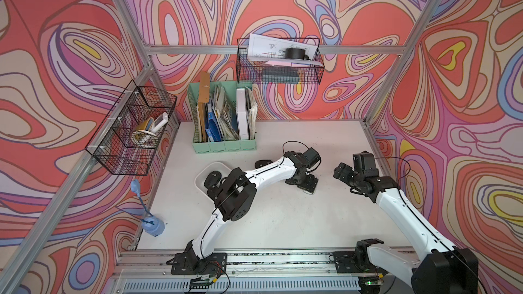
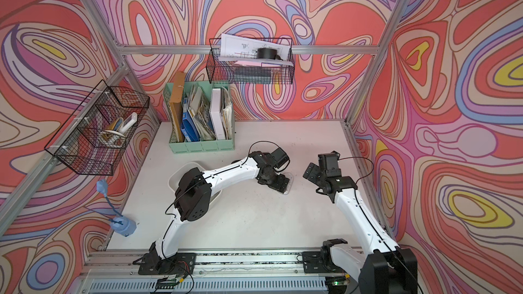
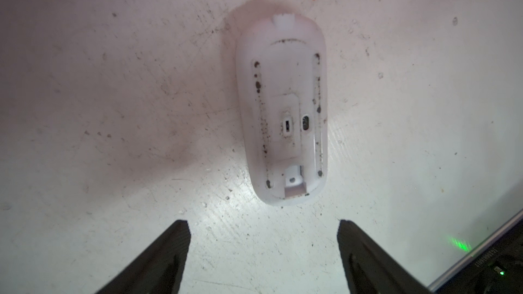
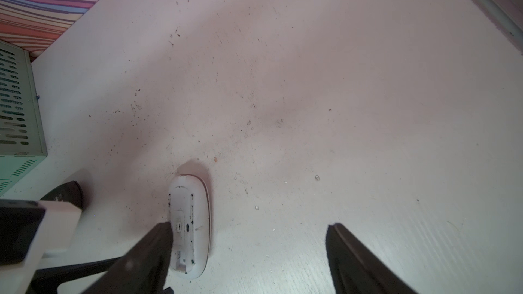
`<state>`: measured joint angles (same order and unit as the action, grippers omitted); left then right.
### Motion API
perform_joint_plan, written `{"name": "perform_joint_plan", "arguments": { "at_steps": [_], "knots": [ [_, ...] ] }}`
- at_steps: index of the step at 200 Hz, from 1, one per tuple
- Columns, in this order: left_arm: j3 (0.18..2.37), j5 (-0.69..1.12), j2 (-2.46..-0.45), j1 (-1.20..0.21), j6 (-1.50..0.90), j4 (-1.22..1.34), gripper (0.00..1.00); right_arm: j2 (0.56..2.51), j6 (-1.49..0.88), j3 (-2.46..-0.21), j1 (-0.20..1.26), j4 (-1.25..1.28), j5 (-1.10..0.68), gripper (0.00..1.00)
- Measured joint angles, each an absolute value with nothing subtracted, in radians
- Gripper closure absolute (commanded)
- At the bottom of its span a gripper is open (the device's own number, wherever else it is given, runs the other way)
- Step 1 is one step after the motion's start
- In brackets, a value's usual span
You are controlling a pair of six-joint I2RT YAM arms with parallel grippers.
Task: Put the mouse in the storage box
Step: Pick up the mouse from the center of the board.
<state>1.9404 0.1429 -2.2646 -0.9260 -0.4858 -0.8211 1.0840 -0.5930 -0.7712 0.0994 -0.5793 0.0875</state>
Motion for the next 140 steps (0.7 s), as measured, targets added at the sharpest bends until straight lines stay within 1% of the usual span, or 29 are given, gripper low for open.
{"name": "perform_joint_plan", "arguments": {
  "at_steps": [45, 63, 77, 97, 140],
  "knots": [
    [2.030, 0.143, -2.338, -0.926, -0.486, -0.821, 0.14, 1.054, -0.589, -0.755, 0.099, -0.564, 0.079, 0.14],
    [2.071, 0.143, -2.376, -0.926, -0.486, -0.825, 0.17, 1.046, -0.589, -0.744, 0.099, -0.556, 0.073, 0.14],
    [2.111, 0.143, -2.410, -0.926, -0.487, -0.830, 0.22, 1.045, -0.589, -0.736, 0.099, -0.551, 0.065, 0.14],
    [2.144, 0.143, -2.442, -0.926, -0.487, -0.832, 0.22, 1.045, -0.589, -0.725, 0.099, -0.545, 0.055, 0.14],
    [2.202, 0.145, -2.492, -0.926, -0.487, -0.850, 0.37, 1.043, -0.589, -0.717, 0.099, -0.538, 0.044, 0.14]
  ]
}}
